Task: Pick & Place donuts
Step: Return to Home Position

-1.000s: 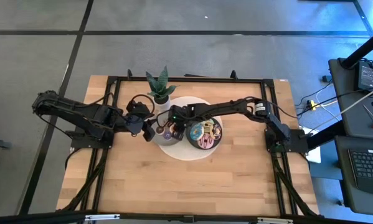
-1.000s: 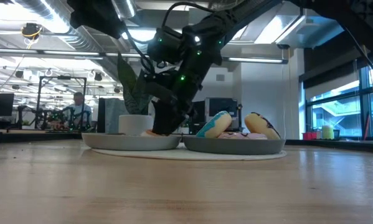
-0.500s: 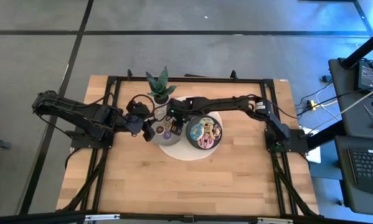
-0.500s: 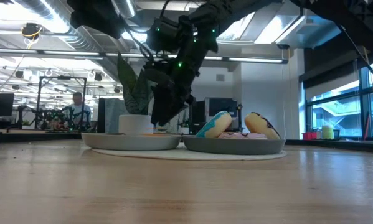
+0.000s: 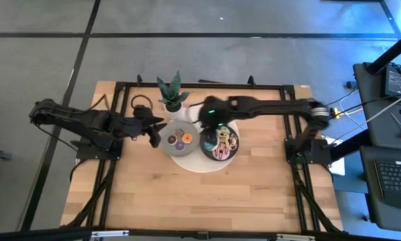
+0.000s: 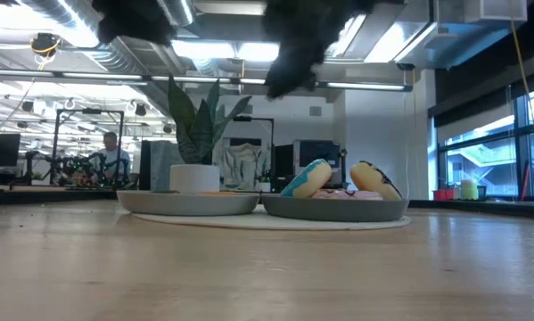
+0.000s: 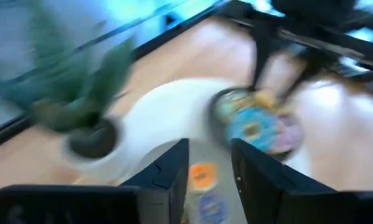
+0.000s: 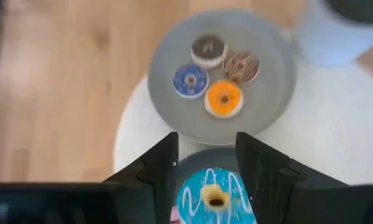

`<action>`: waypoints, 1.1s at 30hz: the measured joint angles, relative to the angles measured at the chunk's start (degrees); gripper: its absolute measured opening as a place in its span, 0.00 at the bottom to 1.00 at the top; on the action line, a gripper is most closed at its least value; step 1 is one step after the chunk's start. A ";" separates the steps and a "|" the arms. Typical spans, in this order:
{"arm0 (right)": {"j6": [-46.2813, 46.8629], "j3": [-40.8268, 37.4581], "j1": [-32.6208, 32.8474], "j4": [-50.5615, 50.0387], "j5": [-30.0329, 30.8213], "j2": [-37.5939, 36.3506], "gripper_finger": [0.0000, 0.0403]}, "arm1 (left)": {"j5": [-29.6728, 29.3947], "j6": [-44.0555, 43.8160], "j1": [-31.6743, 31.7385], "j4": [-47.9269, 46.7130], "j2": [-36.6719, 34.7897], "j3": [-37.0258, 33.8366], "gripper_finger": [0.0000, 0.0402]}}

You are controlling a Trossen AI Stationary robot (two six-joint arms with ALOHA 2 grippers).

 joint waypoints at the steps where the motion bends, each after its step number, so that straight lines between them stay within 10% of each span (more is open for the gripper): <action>1: 0.41 -3.13 -0.03 2.04 -0.02 -3.26 0.40 | 1.50 2.19 0.10 4.22 -1.51 -1.93 0.29; 10: 2.49 -34.17 3.53 25.22 0.30 -34.52 0.40 | 25.66 21.03 2.60 37.87 -14.09 -20.01 0.28; 18: 6.26 -50.05 5.24 24.21 0.34 -62.09 0.40 | 11.20 22.05 3.59 32.78 -28.25 -23.39 0.29; 33: 15.10 -77.93 5.22 52.88 -1.60 -82.94 0.40 | 11.82 15.35 4.79 43.06 -32.22 -38.34 0.29</action>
